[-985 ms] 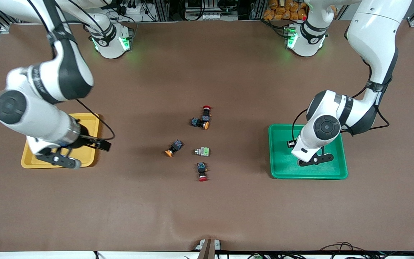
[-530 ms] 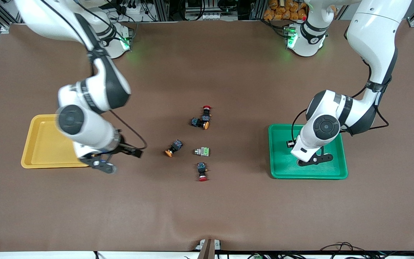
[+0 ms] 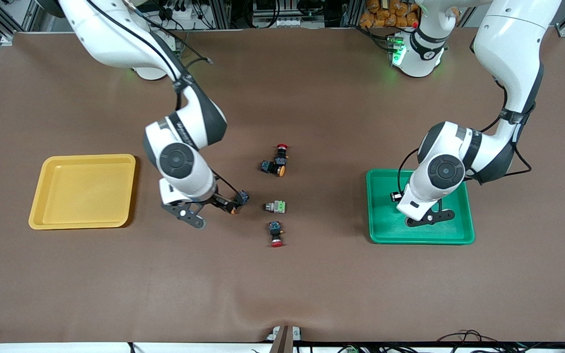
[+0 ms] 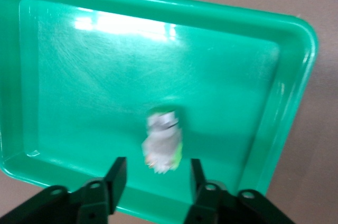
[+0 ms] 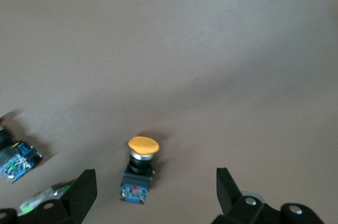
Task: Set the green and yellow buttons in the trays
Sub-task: 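Release the button in the green tray while the right gripper reaches the orange button, then grasp the orange button with the right gripper while the left gripper reaches the switch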
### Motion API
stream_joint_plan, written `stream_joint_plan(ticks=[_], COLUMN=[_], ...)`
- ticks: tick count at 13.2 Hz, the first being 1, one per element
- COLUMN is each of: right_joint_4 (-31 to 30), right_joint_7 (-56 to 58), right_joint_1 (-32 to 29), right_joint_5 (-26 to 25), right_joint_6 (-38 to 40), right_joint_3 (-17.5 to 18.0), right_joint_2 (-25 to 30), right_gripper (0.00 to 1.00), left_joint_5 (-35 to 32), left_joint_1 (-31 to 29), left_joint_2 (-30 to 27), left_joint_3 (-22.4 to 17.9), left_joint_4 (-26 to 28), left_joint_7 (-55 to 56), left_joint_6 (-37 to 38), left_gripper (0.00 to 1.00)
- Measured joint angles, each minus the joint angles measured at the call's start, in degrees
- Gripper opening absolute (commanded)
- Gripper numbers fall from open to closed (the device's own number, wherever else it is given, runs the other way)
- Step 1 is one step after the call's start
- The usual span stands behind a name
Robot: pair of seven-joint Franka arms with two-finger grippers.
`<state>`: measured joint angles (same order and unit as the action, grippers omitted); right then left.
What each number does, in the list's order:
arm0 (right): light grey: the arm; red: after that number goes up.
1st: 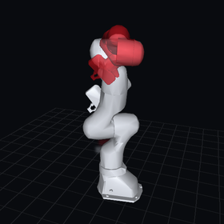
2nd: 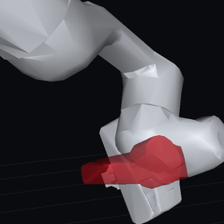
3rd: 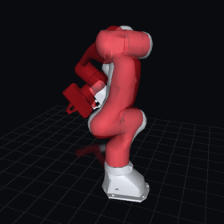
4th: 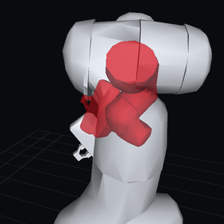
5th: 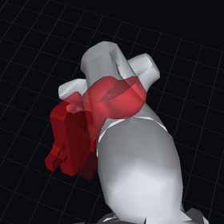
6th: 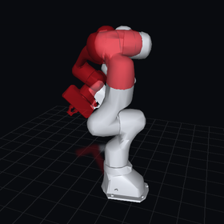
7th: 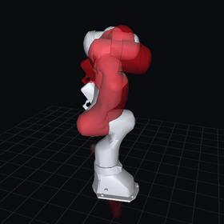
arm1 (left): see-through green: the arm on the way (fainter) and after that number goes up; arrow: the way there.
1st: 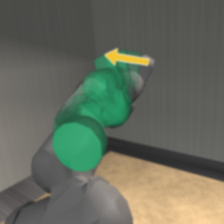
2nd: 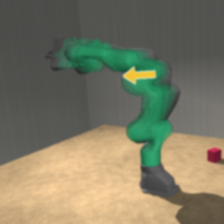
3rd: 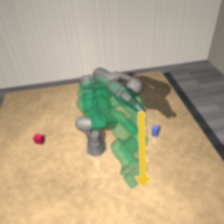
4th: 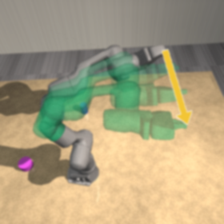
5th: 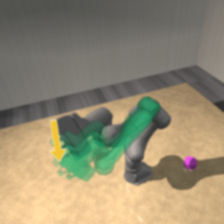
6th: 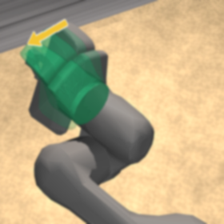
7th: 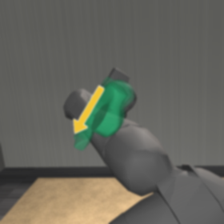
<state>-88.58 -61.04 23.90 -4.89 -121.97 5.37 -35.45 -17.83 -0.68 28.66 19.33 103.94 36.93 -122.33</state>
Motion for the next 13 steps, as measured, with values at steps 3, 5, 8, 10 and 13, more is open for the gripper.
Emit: stream_joint_plan(ticks=[3, 5, 8, 10, 13], right_joint_4=[-0.1, -0.1, -0.2, -0.2, -0.2], right_joint_7=[-3.3, -3.8, -3.8, -3.8, -3.8], right_joint_1=[1.7, 2.3, 2.5, 2.6, 2.9], right_joint_5=[-0.4, -0.8, -0.8, -0.8, -0.8], right_joint_6=[-3.9, -4.3, -7.3, -7.7, -7.7], right_joint_3=[0.0, 0.0, -0.1, -0.1, -0.1], right_joint_2=[-3.7, -5.3, -7.7, -8.2, -8.4], right_gripper=[1.00, 1.00, 0.47, 0.24, 0.09], left_joint_5=[0.6, 2.3, 5.3, 8.6, 10.3], left_joint_1=[0.0, 0.0, 0.0, 0.1, 0.6], left_joint_2=[-1.3, -2.4, -3.5, -3.7, -3.7], left_joint_3=[0.4, 0.4, 1.6, 3.1, 5.6], left_joint_4=[-0.3, -0.4, -1.3, -2.8, -4.1], left_joint_7=[0.0, 0.0, 0.1, 0.6, 5.2], left_joint_6=[0.0, 0.1, 1.8, 3.0, 3.3], left_gripper=[1.00, 1.00, 1.00, 1.00, 1.00])
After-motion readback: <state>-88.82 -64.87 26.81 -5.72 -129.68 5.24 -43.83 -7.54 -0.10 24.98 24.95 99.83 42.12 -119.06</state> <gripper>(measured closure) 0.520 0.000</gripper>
